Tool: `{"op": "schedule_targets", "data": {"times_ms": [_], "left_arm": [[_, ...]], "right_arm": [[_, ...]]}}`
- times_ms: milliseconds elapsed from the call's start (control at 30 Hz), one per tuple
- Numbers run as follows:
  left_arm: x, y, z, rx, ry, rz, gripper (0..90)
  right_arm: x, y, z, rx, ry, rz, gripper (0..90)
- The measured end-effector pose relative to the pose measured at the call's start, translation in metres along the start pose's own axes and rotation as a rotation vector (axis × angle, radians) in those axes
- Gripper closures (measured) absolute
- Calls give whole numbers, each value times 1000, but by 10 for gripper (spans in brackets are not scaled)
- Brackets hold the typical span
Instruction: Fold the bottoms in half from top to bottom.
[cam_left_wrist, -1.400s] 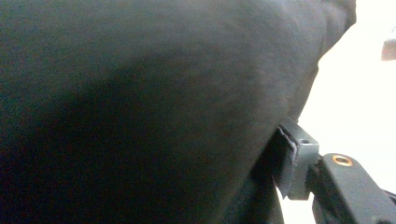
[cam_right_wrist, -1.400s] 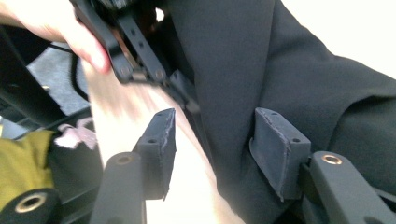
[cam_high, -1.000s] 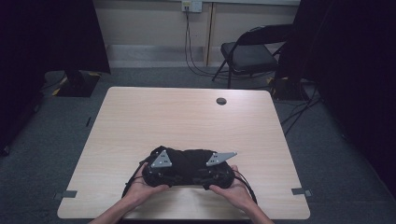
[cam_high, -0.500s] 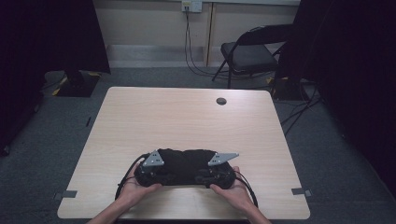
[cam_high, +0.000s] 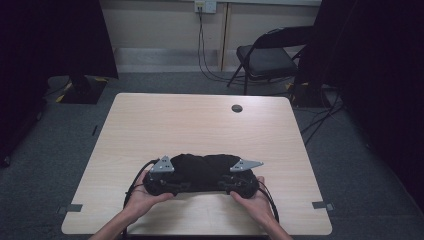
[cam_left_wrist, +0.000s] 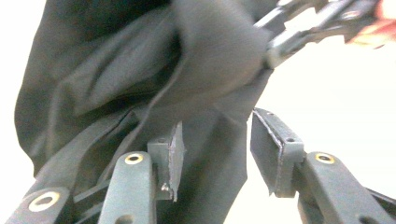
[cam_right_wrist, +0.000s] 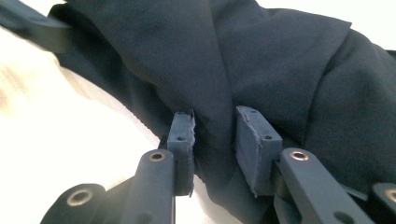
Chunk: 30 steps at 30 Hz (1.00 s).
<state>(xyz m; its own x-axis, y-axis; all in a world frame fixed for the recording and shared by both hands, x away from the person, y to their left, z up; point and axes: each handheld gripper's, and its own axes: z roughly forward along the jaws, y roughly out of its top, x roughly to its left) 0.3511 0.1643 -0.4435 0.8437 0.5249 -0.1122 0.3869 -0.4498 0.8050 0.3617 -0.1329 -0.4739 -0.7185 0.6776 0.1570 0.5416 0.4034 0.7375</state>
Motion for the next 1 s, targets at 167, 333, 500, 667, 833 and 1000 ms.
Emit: {"op": "schedule_targets", "data": {"times_ms": [167,333,500,667,833,1000], "left_arm": [[5,14,-30,-101,10,-37,511],[5,33,-50,-186,-1,-37,508],[11,49,-32,-186,-18,-34,501],[21,52,-11,-130,14,-99,501],[16,25,9,35,33,-40,515],[18,1,10,85,-2,-37,505]], "right_arm": [[8,-1,0,0,-8,-21,598],[11,-1,1,0,-9,-32,557],[12,-1,-1,-11,13,-50,516],[15,-1,-3,-22,8,-72,523],[13,1,-10,-36,29,-72,552],[11,9,-30,-94,12,-62,582]]}}
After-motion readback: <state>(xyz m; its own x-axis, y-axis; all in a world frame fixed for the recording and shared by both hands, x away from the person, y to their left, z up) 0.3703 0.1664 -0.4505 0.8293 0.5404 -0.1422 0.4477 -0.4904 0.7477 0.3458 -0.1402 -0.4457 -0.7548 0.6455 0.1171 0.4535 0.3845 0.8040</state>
